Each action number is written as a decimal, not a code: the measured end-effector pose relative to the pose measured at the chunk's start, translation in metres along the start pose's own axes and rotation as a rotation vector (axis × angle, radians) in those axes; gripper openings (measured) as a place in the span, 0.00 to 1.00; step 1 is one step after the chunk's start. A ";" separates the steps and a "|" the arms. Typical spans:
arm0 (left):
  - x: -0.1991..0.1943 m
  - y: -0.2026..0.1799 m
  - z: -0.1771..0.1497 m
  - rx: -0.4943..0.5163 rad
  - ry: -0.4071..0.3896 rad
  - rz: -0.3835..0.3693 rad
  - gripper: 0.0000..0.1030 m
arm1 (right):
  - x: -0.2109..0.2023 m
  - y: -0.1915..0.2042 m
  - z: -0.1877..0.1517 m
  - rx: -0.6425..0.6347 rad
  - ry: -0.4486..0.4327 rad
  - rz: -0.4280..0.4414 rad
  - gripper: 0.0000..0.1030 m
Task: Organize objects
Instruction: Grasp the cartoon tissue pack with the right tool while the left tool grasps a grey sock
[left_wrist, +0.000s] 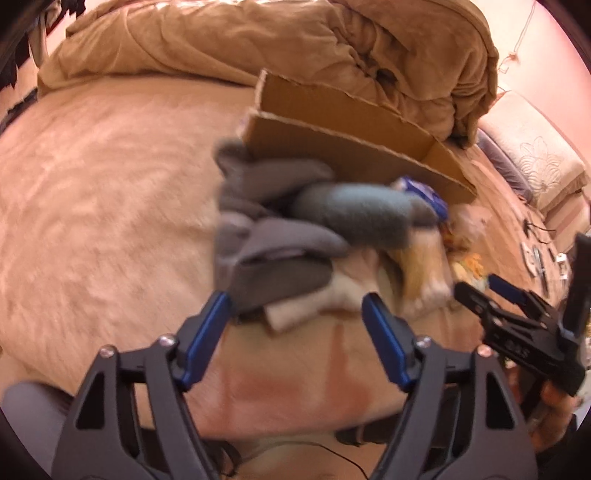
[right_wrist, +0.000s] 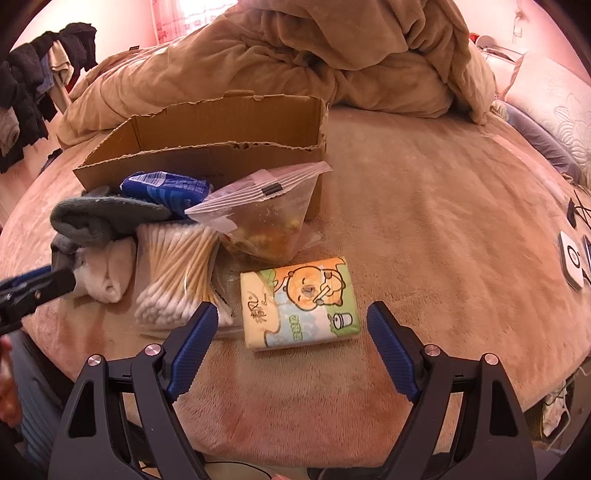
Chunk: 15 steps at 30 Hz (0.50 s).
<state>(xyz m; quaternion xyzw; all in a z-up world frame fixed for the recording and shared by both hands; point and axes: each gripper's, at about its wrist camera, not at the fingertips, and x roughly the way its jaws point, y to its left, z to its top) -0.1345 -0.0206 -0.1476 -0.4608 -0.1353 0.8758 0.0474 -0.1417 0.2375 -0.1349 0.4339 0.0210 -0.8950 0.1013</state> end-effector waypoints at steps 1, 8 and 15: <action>-0.002 -0.004 -0.003 0.006 -0.004 -0.004 0.68 | 0.001 -0.001 0.000 0.000 -0.003 0.003 0.83; -0.016 -0.001 0.003 0.005 -0.050 0.018 0.58 | 0.007 -0.003 -0.002 -0.014 -0.002 0.006 0.81; -0.008 0.028 0.030 -0.009 -0.070 0.061 0.58 | 0.013 -0.007 -0.003 0.003 0.014 0.017 0.80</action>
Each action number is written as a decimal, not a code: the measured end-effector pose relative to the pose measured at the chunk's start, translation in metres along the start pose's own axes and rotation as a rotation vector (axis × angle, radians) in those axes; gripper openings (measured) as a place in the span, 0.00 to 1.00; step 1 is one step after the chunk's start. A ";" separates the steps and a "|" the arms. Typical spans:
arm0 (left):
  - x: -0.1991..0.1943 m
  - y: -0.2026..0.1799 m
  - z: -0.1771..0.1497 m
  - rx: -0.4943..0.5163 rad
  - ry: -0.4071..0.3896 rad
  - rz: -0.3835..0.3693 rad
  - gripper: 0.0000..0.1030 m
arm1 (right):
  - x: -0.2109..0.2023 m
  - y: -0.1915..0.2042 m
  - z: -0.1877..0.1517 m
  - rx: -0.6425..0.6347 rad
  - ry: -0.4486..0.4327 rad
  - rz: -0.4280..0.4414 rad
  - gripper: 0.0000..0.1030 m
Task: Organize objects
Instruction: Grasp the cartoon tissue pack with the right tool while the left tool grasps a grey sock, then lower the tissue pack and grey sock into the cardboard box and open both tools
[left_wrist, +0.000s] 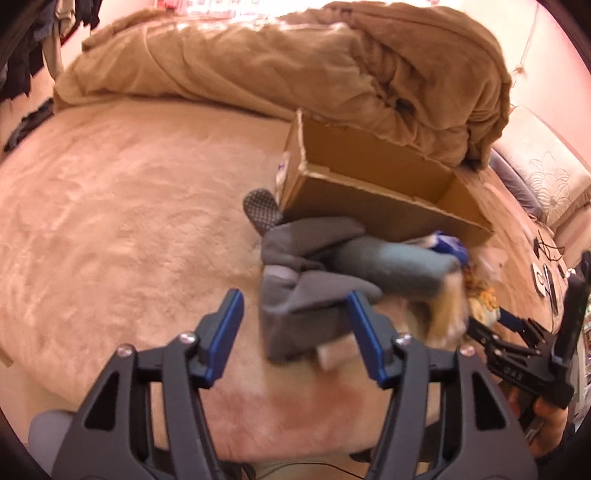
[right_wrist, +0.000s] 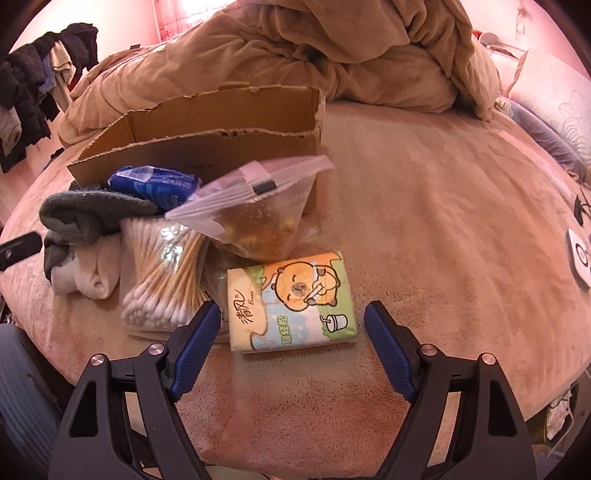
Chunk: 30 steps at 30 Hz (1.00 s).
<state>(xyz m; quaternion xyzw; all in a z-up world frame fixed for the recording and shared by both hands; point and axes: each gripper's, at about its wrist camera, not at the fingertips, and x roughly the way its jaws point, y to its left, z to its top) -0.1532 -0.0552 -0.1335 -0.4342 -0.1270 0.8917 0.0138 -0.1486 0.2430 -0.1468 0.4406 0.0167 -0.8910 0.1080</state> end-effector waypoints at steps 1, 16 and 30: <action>0.009 0.002 0.002 0.004 0.009 0.004 0.58 | 0.001 0.000 0.000 -0.002 0.001 0.001 0.77; 0.021 0.022 -0.002 -0.014 0.015 -0.109 0.20 | -0.022 -0.009 0.002 0.006 -0.052 0.004 0.67; -0.068 -0.020 0.028 0.047 -0.138 -0.117 0.19 | -0.107 0.000 0.034 0.003 -0.190 -0.007 0.67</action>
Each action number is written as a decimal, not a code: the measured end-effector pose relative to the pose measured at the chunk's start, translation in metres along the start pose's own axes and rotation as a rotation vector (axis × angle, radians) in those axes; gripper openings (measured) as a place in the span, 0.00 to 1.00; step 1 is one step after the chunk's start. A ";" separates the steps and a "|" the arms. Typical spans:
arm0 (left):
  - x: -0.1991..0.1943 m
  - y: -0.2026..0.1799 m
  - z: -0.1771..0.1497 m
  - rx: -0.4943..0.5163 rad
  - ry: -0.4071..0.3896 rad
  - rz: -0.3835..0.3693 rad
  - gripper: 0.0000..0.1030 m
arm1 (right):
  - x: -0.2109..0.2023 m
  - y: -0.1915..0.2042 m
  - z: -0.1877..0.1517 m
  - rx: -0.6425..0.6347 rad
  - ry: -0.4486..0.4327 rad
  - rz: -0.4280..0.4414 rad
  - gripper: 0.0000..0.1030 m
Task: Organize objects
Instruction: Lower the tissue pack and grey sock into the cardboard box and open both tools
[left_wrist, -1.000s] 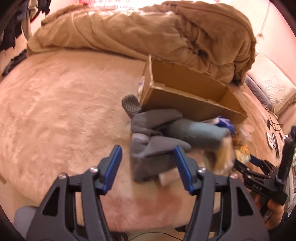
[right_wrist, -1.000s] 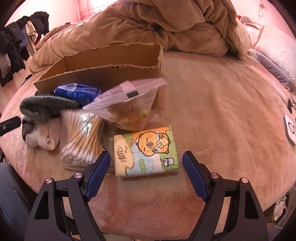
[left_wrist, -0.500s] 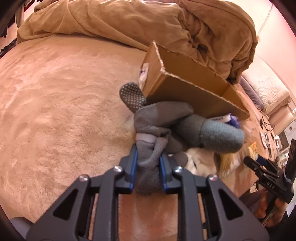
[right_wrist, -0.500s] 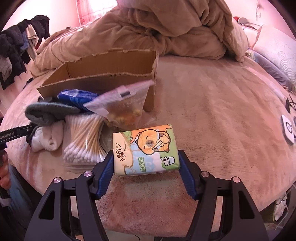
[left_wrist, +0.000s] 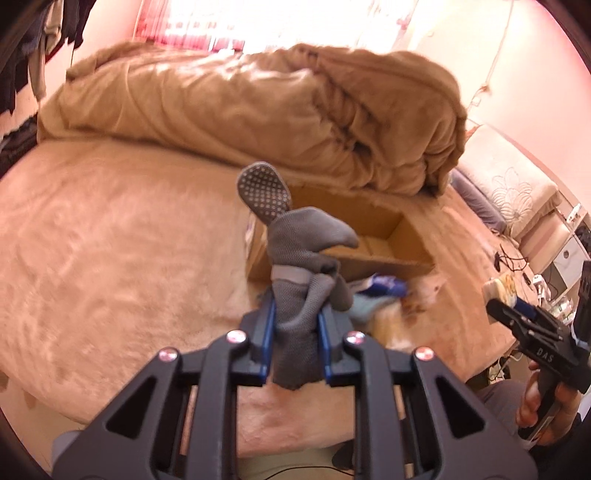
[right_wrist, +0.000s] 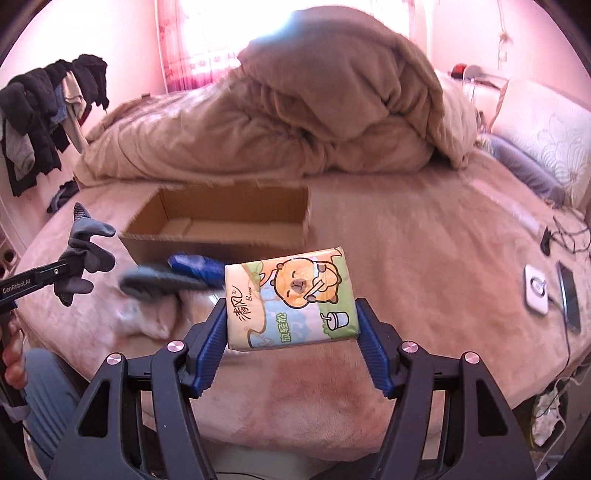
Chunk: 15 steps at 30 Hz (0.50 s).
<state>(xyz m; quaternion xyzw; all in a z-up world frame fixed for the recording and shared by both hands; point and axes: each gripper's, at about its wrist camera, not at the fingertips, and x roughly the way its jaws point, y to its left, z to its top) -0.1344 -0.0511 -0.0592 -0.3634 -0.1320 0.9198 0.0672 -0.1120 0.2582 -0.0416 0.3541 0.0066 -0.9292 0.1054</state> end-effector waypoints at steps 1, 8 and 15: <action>-0.007 -0.005 0.004 0.011 -0.013 0.000 0.19 | -0.004 0.002 0.004 -0.003 -0.009 0.002 0.67; -0.029 -0.029 0.026 0.065 -0.047 -0.015 0.20 | -0.019 0.010 0.037 -0.005 -0.062 0.021 0.67; -0.010 -0.055 0.049 0.102 -0.031 -0.023 0.20 | -0.008 0.004 0.069 0.014 -0.072 0.037 0.67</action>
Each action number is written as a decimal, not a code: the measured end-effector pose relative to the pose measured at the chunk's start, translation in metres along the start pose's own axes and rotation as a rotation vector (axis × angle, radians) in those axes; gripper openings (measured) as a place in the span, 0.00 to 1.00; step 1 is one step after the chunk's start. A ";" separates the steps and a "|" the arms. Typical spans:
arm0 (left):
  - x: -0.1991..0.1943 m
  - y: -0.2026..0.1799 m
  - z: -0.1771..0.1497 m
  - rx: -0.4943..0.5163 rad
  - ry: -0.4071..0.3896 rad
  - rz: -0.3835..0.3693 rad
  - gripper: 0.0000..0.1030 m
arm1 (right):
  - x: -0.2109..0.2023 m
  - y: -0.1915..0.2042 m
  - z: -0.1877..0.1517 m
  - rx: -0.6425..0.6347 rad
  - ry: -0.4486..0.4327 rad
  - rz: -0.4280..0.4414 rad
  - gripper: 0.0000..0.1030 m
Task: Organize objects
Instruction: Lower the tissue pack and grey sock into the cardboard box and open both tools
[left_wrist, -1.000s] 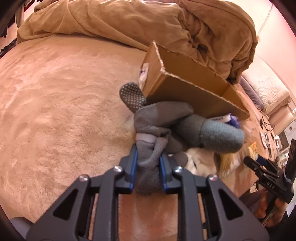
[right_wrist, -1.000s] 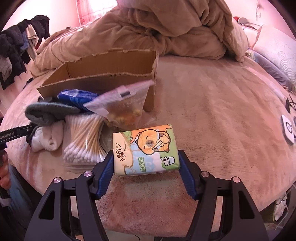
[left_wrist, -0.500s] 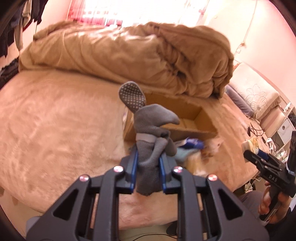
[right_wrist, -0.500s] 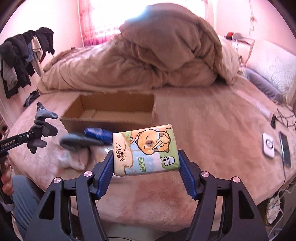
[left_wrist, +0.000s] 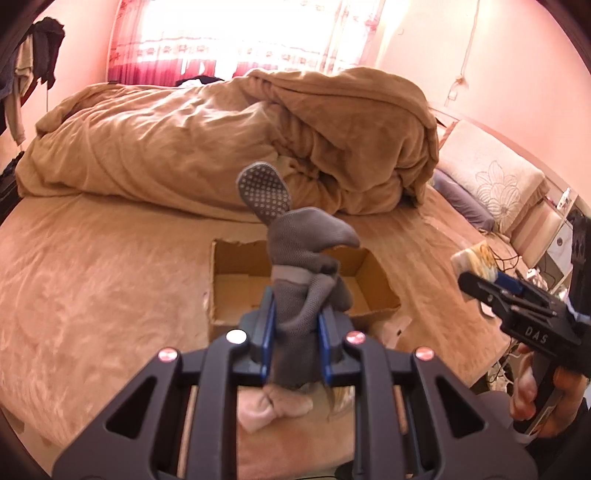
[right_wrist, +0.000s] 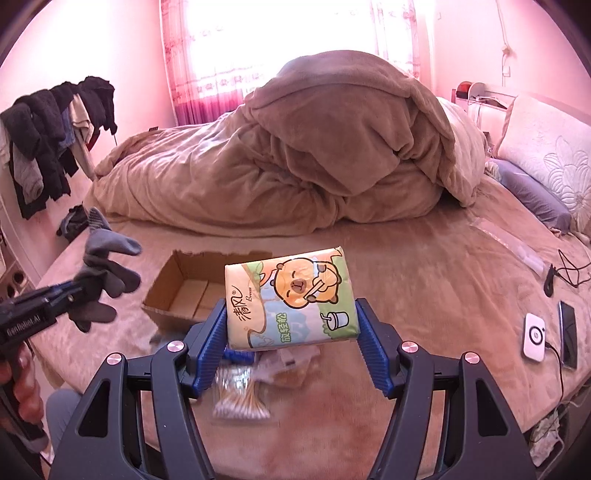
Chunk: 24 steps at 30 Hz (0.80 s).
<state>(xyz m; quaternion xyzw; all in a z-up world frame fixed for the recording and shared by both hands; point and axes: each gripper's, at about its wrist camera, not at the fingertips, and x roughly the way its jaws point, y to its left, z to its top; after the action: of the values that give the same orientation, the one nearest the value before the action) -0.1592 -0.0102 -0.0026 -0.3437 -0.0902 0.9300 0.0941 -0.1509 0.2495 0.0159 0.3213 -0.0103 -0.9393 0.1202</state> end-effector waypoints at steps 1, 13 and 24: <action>0.006 -0.003 0.003 0.003 0.006 0.000 0.20 | 0.003 -0.002 0.003 0.002 0.000 -0.001 0.67; 0.119 -0.021 0.000 0.020 0.154 -0.001 0.20 | 0.081 -0.004 0.012 -0.005 0.113 0.027 0.67; 0.170 -0.017 -0.019 0.034 0.253 0.011 0.28 | 0.148 0.002 -0.011 0.027 0.237 0.086 0.67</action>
<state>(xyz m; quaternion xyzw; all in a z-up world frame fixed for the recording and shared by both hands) -0.2719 0.0486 -0.1188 -0.4573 -0.0602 0.8810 0.1055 -0.2575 0.2134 -0.0815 0.4309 -0.0227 -0.8884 0.1565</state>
